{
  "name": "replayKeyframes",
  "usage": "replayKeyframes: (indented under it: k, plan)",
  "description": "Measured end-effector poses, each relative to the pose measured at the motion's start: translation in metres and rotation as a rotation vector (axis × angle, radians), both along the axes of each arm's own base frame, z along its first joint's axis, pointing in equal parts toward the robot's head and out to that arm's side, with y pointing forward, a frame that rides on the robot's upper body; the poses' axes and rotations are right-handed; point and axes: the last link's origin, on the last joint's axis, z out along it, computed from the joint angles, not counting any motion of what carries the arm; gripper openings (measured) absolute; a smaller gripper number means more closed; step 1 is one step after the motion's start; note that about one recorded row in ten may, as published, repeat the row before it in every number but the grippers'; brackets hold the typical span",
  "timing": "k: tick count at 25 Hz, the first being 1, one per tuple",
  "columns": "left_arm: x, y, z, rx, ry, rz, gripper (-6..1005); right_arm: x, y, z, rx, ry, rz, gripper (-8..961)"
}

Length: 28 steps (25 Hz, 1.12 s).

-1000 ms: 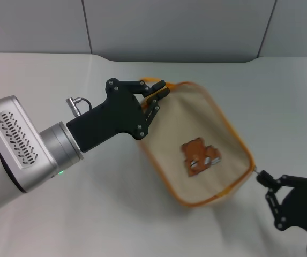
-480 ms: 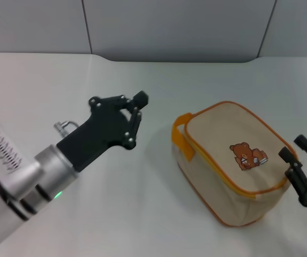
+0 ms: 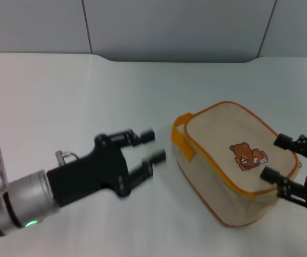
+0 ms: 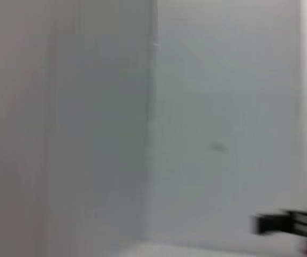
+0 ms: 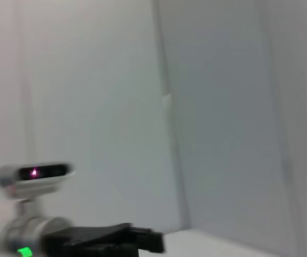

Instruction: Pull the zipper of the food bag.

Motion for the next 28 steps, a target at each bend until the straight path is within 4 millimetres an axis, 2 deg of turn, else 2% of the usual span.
replayKeyframes:
  k: [2,3,6,15,28]
  plan:
    - [-0.001,-0.007,0.005,-0.128,0.042,-0.083,340,-0.005,0.004,0.005,-0.085,-0.015,0.031,700]
    - [-0.001,-0.007,0.005,-0.128,0.042,-0.083,370,-0.007,0.006,0.006,-0.12,-0.022,0.044,738]
    - [-0.002,-0.012,0.009,-0.186,0.06,-0.121,460,-0.013,0.01,0.006,-0.2,-0.041,0.079,749]
    - [-0.013,-0.028,0.018,-0.167,0.028,-0.116,758,-0.016,0.008,-0.001,-0.27,-0.073,0.112,768]
    - [-0.021,-0.039,0.023,-0.096,0.004,-0.114,759,-0.016,0.009,-0.001,-0.262,-0.078,0.11,768]
